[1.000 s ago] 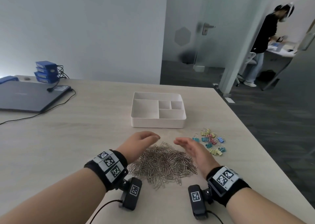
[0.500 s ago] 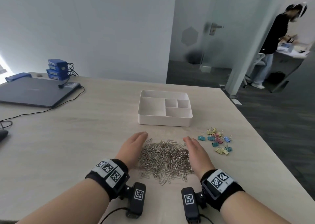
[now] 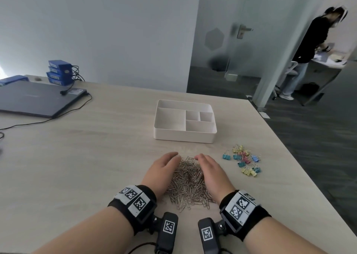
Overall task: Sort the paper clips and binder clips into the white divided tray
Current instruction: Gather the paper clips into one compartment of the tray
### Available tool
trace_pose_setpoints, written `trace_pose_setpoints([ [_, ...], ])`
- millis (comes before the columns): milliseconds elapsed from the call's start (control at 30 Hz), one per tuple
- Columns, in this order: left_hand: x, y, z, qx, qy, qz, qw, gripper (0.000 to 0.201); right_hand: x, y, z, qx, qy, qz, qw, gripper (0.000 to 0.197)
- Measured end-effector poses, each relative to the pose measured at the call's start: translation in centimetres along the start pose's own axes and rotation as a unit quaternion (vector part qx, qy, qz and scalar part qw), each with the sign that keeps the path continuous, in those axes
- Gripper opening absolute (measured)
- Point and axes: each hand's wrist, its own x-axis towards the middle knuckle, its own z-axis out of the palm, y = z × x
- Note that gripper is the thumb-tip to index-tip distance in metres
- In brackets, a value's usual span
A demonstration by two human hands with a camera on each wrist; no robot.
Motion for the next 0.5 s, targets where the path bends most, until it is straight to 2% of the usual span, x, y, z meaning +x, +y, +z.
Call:
trace_pose_setpoints([
  [133,-0.4,-0.3,-0.7,-0.109,0.054,0.006,0.993,0.044,1.0,-2.1,-1.6,-0.047,0.037,-0.003,0.998,0.042],
  [200,-0.4,-0.4,-0.9,-0.134,0.085,0.009,0.987,0.03,2.0,-3.5,-2.5,-0.06,0.033,0.001,0.998,0.037],
  [333,-0.3,-0.6,-1.1,-0.148,0.111,0.013,0.983,0.027,5.3,-5.5,-3.3,-0.146,-0.017,0.0,0.989,0.036],
  [500,0.0,-1.1,-1.4,-0.151,0.112,0.012,0.982,0.024,9.8,-6.2,-2.0,-0.284,-0.074,-0.03,0.956,0.037],
])
